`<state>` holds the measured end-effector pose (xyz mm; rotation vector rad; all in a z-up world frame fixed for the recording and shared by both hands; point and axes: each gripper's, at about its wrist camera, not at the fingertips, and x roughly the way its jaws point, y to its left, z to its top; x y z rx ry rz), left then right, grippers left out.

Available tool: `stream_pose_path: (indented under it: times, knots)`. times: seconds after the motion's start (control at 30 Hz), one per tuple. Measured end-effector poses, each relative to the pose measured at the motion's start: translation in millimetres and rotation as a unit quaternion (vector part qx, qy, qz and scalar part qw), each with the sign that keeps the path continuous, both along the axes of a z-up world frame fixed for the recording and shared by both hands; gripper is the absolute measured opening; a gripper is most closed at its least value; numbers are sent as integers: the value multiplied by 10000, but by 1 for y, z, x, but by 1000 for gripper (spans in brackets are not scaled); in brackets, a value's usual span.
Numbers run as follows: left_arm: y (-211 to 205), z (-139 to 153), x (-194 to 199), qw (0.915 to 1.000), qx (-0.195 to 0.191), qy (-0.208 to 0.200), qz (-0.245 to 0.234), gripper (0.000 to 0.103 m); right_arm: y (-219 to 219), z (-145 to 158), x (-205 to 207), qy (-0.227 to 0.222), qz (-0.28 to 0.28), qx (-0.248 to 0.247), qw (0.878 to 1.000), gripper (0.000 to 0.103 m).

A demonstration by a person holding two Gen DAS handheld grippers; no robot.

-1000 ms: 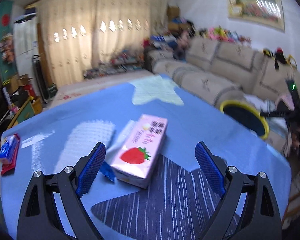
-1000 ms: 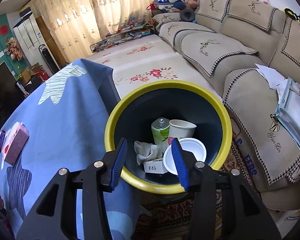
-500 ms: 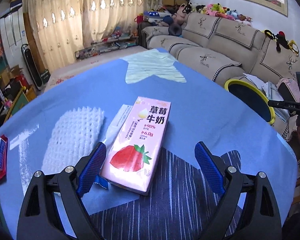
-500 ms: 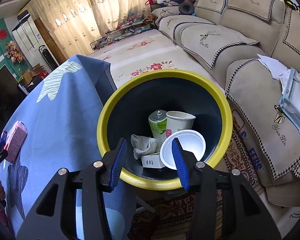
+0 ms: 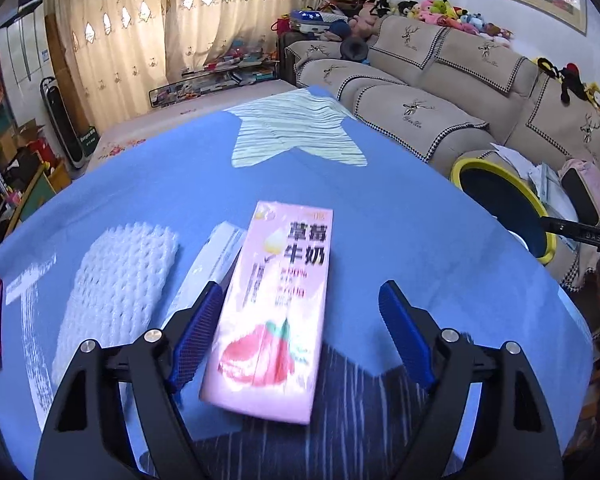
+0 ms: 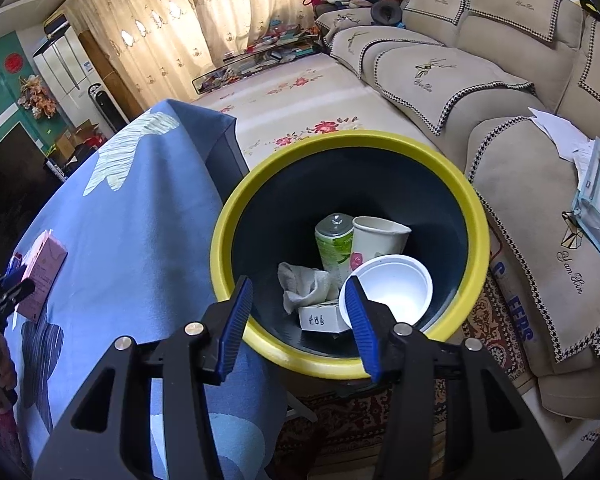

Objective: Collect trash
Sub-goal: 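Grasp the pink strawberry milk carton with the left gripper, then carry the strawberry milk carton over the bin and open the left gripper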

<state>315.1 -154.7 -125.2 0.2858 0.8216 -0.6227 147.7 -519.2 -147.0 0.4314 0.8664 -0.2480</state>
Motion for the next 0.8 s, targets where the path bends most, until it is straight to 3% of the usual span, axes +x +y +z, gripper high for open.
stream_pose_path:
  times: [0.13,0.5,0.8]
  knots:
    - [-17,-4,5,9999,160,50,-27,59,-3,-1,-1,-7,-16,37,10000,46]
    - [-46,-8,3,9990,453,5,-28,51,-10,-7,-9,-18,0,166,9999,46]
    - [-89,29,-31,9981,254,-180,-538,51,-33,4,-33,-267,-249,188,9992,46]
